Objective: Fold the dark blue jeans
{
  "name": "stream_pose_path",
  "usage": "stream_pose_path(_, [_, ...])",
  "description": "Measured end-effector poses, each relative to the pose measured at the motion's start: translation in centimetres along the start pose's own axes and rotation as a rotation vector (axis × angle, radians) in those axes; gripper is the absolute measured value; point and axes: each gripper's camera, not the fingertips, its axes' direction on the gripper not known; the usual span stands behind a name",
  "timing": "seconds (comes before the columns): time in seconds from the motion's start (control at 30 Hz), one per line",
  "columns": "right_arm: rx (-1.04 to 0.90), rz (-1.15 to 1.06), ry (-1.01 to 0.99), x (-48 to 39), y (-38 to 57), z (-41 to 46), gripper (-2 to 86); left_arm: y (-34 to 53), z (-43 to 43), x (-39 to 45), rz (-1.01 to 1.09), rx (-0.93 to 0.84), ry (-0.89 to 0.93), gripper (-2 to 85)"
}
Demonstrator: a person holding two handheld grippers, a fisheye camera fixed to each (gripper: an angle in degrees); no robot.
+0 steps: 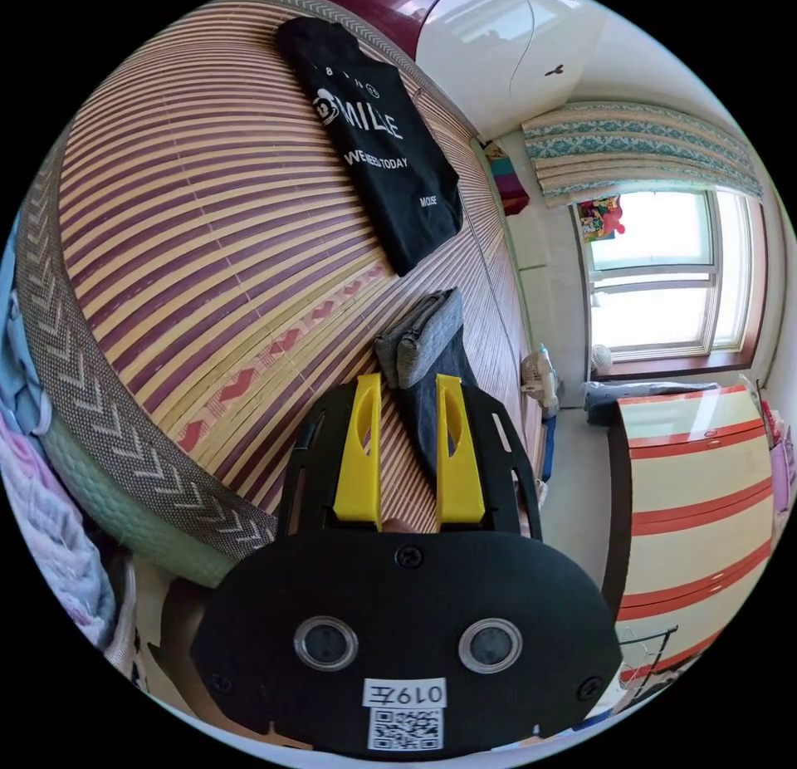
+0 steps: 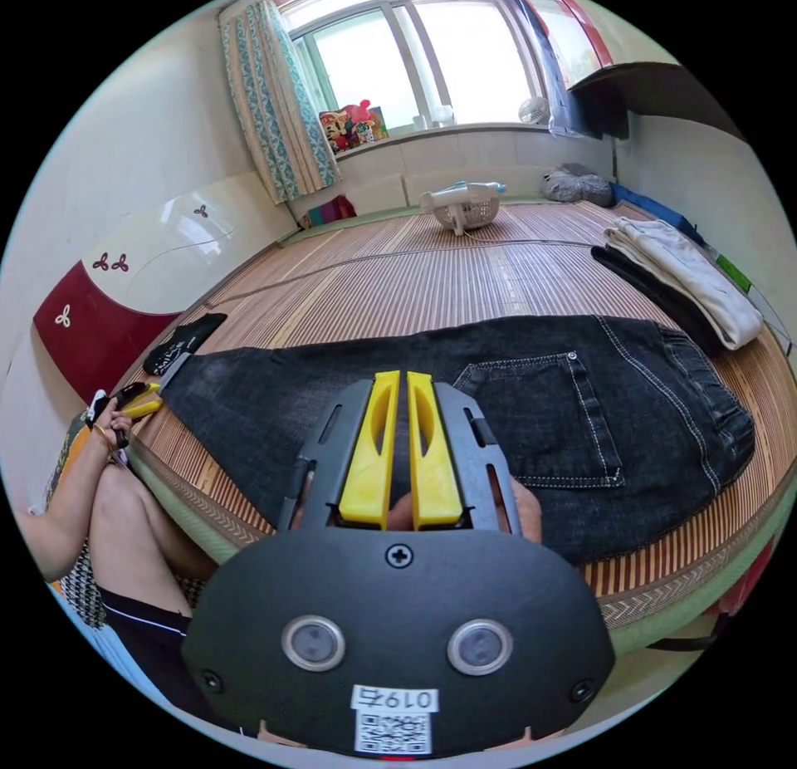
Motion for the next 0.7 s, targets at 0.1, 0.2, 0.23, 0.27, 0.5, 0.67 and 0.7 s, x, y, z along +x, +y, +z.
stream_pose_path(0.1, [-0.035,0.033,-0.026,0.6,-1.3,1.7,-0.5,-0.7,-0.2,0.0,0.005,0.001,-0.013,8.3])
stream_pose_path(0.2, [-0.148,0.124,0.042,1.7,-2.6,4.4,-0.5,-1.3,-0.3,-0.3,-0.001,0.005,0.012,7.6])
stream_pose_path(0.23, [-0.179,0.161,0.066,2.2,-3.0,5.2,-0.6,-1.5,-0.4,-0.6,-0.009,0.003,0.022,7.2])
stream_pose_path(0.27, [-0.175,0.192,0.039,2.6,-3.3,5.4,-0.6,-1.7,-0.4,-0.8,-0.011,0.001,0.04,6.8])
stream_pose_path(0.5, [-0.172,0.187,0.196,2.1,-6.1,6.3,-0.9,-1.4,-1.1,-0.8,0.03,0.02,0.088,3.3])
stream_pose_path(0.67, [-0.235,0.02,0.308,-1.9,-7.9,9.4,-1.0,1.2,-2.8,1.5,0.11,0.067,-0.005,2.1])
stream_pose_path(0.7, [-0.239,0.001,0.325,-2.5,-8.0,9.7,-1.0,1.6,-3.1,2.0,0.131,0.07,-0.038,2.0])
